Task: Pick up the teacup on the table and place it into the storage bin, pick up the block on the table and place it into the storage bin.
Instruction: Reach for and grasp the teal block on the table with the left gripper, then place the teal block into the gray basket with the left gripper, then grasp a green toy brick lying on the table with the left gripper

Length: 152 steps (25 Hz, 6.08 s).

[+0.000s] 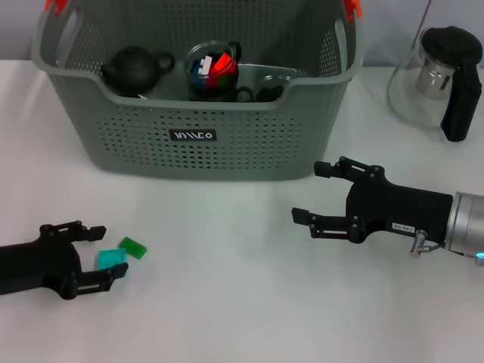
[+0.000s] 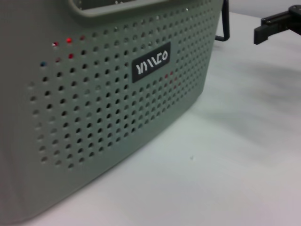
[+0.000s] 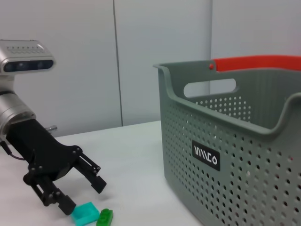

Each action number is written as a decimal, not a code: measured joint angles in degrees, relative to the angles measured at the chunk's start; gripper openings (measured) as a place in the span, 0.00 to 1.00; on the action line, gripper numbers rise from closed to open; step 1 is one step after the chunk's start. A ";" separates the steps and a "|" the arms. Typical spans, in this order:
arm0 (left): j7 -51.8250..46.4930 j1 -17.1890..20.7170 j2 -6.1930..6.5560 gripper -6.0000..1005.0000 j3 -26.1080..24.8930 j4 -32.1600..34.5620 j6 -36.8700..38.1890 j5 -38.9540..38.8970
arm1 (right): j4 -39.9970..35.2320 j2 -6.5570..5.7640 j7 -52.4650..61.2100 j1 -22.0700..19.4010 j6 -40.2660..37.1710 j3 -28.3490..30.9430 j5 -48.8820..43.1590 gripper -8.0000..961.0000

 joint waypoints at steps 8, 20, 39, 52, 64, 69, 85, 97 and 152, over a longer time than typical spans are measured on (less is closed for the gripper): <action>2.39 -0.05 0.03 0.74 0.03 -2.47 -2.48 0.45 | 0.73 0.00 0.14 -0.09 0.15 0.43 -0.01 0.98; 6.80 0.74 -0.03 0.73 -0.04 -4.24 -2.90 0.22 | 0.82 -0.05 1.31 -0.08 -0.35 0.62 -0.02 0.98; 5.65 0.76 -0.02 0.52 -1.59 -4.28 -3.87 0.01 | 0.83 -0.09 1.57 -0.19 -0.55 0.29 -0.19 0.98; 2.13 0.29 0.27 0.41 -2.41 -3.15 -0.99 0.33 | 0.82 -0.18 1.56 -0.36 -0.77 0.31 -0.04 0.98; -6.16 -4.29 1.63 0.41 -6.11 0.03 18.24 -12.59 | 0.82 -0.19 1.56 -0.62 -1.08 0.47 -0.01 0.98; -12.18 -10.66 1.44 0.41 -6.02 -1.51 17.98 -18.13 | 0.82 -0.18 1.57 -0.68 -1.25 0.59 -0.01 0.98; -13.31 -24.00 0.50 0.42 4.87 -11.35 -19.34 -26.43 | 0.30 -0.03 1.48 0.35 -2.03 0.62 -0.02 0.98; -25.39 -25.51 0.49 0.43 15.04 -10.75 -30.25 -28.44 | 0.29 -0.09 1.47 0.54 -2.47 0.70 -0.02 0.98; 7.11 2.17 -0.22 0.82 8.55 -9.92 -12.16 -12.68 | 0.83 -0.09 1.57 -0.79 -2.07 1.49 0.07 0.98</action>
